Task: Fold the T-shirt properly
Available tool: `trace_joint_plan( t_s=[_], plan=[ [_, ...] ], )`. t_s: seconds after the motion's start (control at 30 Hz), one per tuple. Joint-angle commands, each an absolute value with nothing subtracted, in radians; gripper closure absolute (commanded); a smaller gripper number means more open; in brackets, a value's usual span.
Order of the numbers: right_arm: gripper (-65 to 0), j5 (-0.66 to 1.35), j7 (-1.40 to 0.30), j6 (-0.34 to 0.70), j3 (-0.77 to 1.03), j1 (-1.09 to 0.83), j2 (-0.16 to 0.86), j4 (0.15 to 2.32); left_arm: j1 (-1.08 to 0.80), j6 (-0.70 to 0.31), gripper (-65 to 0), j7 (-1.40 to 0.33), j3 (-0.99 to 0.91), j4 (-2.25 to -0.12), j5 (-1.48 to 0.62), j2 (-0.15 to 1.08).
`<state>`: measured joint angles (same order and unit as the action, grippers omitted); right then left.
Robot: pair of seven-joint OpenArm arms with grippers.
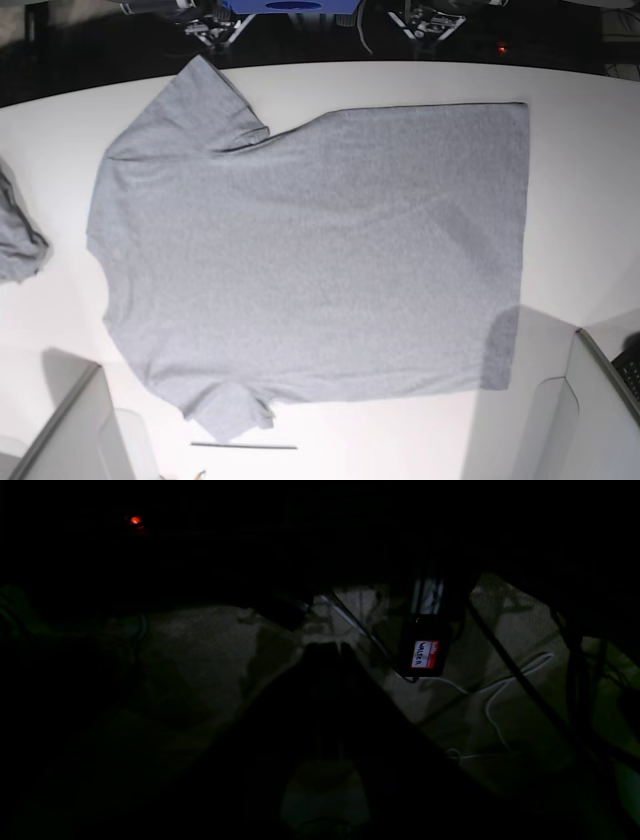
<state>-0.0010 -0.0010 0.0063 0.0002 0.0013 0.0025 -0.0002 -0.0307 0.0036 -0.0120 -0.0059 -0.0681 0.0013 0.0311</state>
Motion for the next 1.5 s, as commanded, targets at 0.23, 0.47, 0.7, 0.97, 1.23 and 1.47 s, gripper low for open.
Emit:
trace_joint_plan(
  t_s=[0.23, 0.47, 0.7, 0.97, 1.23, 1.47],
  plan=[
    [0.0, 0.001, -0.005, -0.005, 0.004, -0.015, 0.002, 0.0, -0.035, 0.01, 0.0, -0.012, -0.008, -0.067, 0.001, 0.035],
    [0.0, -0.002, 0.001, -0.005, -0.001, -0.047, 0.007, 0.004, -0.036, 0.01, 0.0, -0.01, -0.008, -0.071, 0.001, 0.035],
    [0.0, 0.001, 0.001, -0.005, 0.002, -0.085, 0.007, 0.091, -0.068, 0.01, 0.0, 0.001, -0.01, -0.093, 0.001, 0.035],
    [0.0, -0.001, 0.001, -0.005, -0.001, -0.193, 0.008, 0.243, -0.191, 0.01, 0.0, 0.002, 0.001, -0.252, 0.002, 0.035],
    [0.0, 0.001, 0.033, -0.005, 0.004, -0.329, 0.03, 0.41, -0.334, 0.01, 0.0, 0.278, 0.004, -0.338, 0.012, 0.059],
    [0.0, 0.002, 0.168, -0.005, 0.013, -0.46, 0.064, 0.489, -0.424, 0.01, 0.0, 0.325, 0.004, -0.354, 0.012, 0.088]
  ],
)
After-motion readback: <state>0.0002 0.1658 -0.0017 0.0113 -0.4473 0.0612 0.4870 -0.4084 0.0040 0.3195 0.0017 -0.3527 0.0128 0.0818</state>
